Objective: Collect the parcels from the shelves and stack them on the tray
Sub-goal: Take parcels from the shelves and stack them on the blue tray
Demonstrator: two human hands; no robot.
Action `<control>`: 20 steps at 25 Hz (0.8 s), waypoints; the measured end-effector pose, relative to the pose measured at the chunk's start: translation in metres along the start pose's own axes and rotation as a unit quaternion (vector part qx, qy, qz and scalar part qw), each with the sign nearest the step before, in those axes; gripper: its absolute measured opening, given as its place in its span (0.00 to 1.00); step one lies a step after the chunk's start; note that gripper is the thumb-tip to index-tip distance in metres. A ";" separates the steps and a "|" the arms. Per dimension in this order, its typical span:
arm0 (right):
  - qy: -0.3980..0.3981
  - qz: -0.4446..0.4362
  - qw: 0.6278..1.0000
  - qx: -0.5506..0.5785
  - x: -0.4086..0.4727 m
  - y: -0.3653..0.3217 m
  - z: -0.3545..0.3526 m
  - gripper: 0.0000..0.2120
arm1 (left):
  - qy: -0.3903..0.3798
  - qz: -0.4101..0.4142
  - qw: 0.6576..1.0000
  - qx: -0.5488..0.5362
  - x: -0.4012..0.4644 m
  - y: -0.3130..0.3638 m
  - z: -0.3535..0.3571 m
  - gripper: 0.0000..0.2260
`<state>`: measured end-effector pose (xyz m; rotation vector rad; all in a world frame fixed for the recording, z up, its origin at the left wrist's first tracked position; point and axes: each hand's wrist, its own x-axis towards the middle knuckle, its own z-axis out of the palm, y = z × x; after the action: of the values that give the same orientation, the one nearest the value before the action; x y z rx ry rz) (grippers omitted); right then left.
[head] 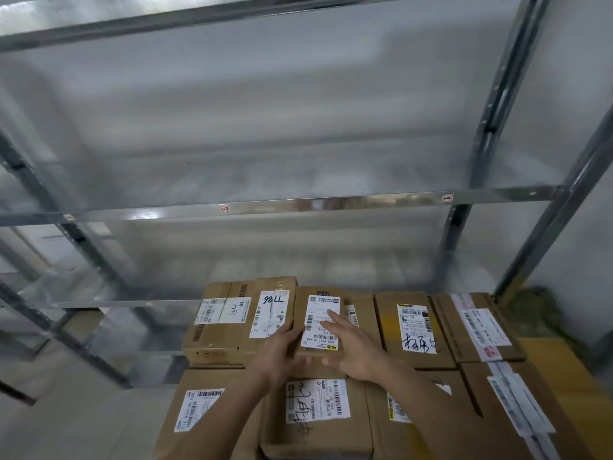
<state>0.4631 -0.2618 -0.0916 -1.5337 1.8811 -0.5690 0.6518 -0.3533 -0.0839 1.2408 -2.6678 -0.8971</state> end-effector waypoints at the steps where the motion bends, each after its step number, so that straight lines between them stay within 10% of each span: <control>1: 0.002 -0.002 1.000 -0.002 0.002 0.000 0.000 0.39 | 0.004 0.002 1.000 0.003 0.001 -0.001 0.000 0.33; 20: -0.003 0.005 1.000 -0.020 0.025 0.004 -0.009 0.38 | 0.011 -0.015 0.999 0.043 0.023 -0.006 0.002 0.30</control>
<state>0.4512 -0.2861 -0.0933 -1.5490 1.9051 -0.5258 0.6397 -0.3714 -0.0927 1.3047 -2.7050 -0.7752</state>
